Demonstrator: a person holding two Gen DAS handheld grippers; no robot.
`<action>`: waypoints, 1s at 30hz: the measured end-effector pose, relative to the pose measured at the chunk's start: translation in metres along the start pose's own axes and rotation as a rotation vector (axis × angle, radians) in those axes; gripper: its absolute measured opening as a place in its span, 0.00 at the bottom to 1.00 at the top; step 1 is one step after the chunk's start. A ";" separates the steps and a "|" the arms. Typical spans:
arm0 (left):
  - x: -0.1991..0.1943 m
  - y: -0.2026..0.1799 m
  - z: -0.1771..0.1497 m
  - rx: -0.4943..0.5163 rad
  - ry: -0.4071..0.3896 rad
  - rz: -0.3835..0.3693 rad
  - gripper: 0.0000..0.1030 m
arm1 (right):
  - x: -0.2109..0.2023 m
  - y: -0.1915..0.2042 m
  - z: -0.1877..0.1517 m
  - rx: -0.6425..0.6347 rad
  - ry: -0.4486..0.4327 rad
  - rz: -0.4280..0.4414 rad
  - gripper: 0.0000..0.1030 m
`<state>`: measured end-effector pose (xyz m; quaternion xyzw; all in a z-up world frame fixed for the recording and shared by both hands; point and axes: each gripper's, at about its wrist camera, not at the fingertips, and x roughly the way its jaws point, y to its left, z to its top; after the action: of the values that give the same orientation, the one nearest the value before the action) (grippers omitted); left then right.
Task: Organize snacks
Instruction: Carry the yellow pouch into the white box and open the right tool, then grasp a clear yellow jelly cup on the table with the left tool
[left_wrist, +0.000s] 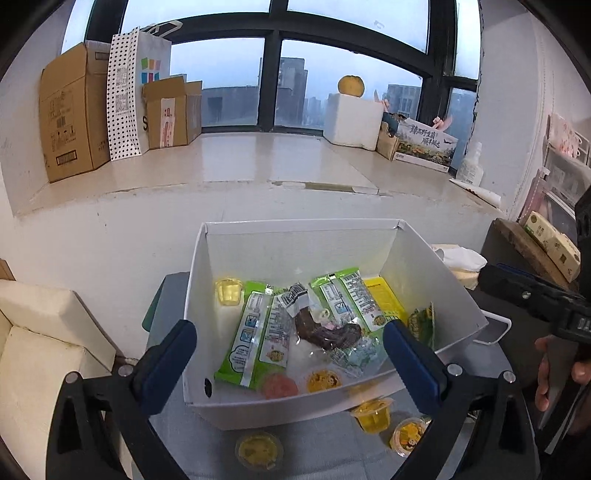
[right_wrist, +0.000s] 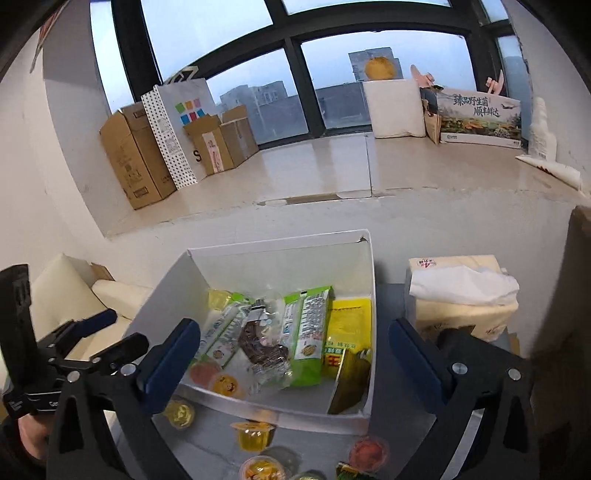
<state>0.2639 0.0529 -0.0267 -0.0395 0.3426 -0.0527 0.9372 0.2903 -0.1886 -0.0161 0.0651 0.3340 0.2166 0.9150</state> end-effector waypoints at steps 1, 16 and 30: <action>-0.005 -0.003 -0.002 0.008 -0.008 0.002 1.00 | -0.005 0.000 -0.002 0.008 -0.004 0.019 1.00; -0.119 -0.006 -0.071 -0.044 -0.087 -0.072 1.00 | -0.107 0.012 -0.080 0.061 -0.088 0.150 1.00; -0.030 0.002 -0.141 -0.072 0.084 0.066 1.00 | -0.170 0.026 -0.186 0.056 -0.069 0.081 1.00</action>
<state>0.1500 0.0539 -0.1148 -0.0598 0.3843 -0.0109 0.9212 0.0462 -0.2449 -0.0535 0.1115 0.3052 0.2419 0.9143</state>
